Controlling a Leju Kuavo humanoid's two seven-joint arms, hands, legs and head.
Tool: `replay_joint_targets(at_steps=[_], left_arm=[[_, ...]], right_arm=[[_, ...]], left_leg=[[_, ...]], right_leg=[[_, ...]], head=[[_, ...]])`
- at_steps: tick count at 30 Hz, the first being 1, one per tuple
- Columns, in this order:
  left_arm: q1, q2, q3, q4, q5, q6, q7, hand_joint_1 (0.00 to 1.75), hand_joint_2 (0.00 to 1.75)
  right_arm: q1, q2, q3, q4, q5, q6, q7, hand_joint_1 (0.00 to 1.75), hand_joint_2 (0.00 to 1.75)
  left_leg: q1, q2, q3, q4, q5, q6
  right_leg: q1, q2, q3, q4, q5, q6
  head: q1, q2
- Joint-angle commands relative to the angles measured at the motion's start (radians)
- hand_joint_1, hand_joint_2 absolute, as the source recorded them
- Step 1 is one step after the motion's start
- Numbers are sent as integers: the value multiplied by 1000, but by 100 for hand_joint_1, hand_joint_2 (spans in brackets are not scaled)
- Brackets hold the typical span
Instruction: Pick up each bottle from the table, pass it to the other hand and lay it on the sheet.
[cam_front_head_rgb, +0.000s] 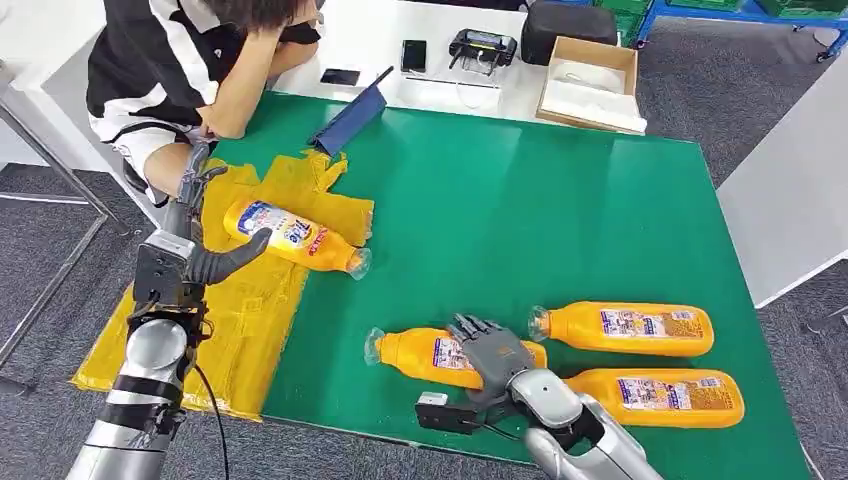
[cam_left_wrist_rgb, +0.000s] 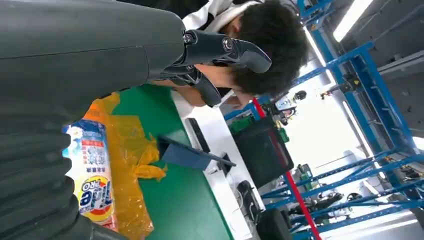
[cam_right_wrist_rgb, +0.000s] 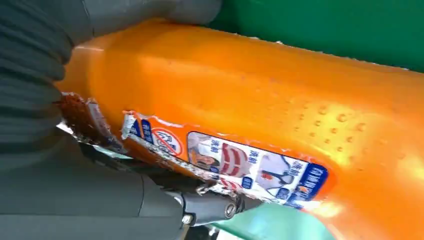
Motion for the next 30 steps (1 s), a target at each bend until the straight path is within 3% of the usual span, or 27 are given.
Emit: replay_joint_targets(at_steps=[1, 2, 4, 8, 12, 14, 17, 21, 25, 30], left_arm=[[-33, -21, -11, 45, 4, 5, -10, 0, 175], [-31, -21, -12, 42, 4, 5, 4, 0, 175], [-27, -21, -18, 42, 3, 6, 6, 0, 175], [-11, -28, -39, 14, 24, -4, 31, 0, 175], [15, -20, -120, -38, 98, -115, 93, 0, 175], [20, -20, -133, -48, 99, -114, 95, 0, 175], [20, -15, -136, -47, 109, -123, 101, 0, 175], [46, 22, -210, -85, 205, -260, 115, 0, 175], [70, 67, -289, -114, 232, -337, 162, 0, 175], [83, 76, -317, -136, 320, -412, 159, 0, 175]], right_arm=[[-51, 12, 29, 132, -19, -3, -20, 154, 175], [-48, 15, 21, 126, -27, 0, -11, 175, 175], [-23, 28, -28, 108, -73, -58, -16, 175, 175], [88, 71, -187, -80, -162, -338, -90, 175, 175], [232, 101, -360, -313, -283, -615, -282, 175, 175], [242, 94, -375, -341, -290, -606, -285, 175, 175], [241, 103, -383, -328, -296, -617, -303, 175, 175], [265, 131, -467, -380, -447, -742, -464, 175, 175], [269, 143, -519, -406, -549, -728, -503, 175, 175], [232, 147, -520, -362, -627, -671, -518, 175, 175]], left_leg=[[1, -1, 6, 0, -2, -2], [1, -1, 4, 0, -1, -2], [1, -1, 5, 0, -1, -2], [1, -3, 6, 0, -2, -2], [1, -4, 6, 1, -4, -2], [0, -4, 2, 0, -1, -1], [1, -5, 7, 2, -5, -2], [0, -4, 2, 1, -4, -3], [0, -4, 6, 1, -6, -4], [0, -1, 8, 1, -6, -4]], right_leg=[[1, 2, 7, -1, -2, -2], [0, 1, 5, -1, -1, -2], [0, 1, 5, -1, -1, -2], [0, 0, 7, 0, -3, -2], [0, -1, 7, 1, -5, -2], [-1, -2, 2, 0, -2, -1], [0, 0, 9, 1, -6, -2], [-1, 0, 3, 0, -3, -2], [0, 2, 7, 0, -5, -3], [0, 4, 8, 0, -5, -3]], head=[[0, 0], [0, 0], [0, 0], [0, 0], [0, 0], [0, 0], [0, 0], [0, 0], [0, 0], [0, 0]])
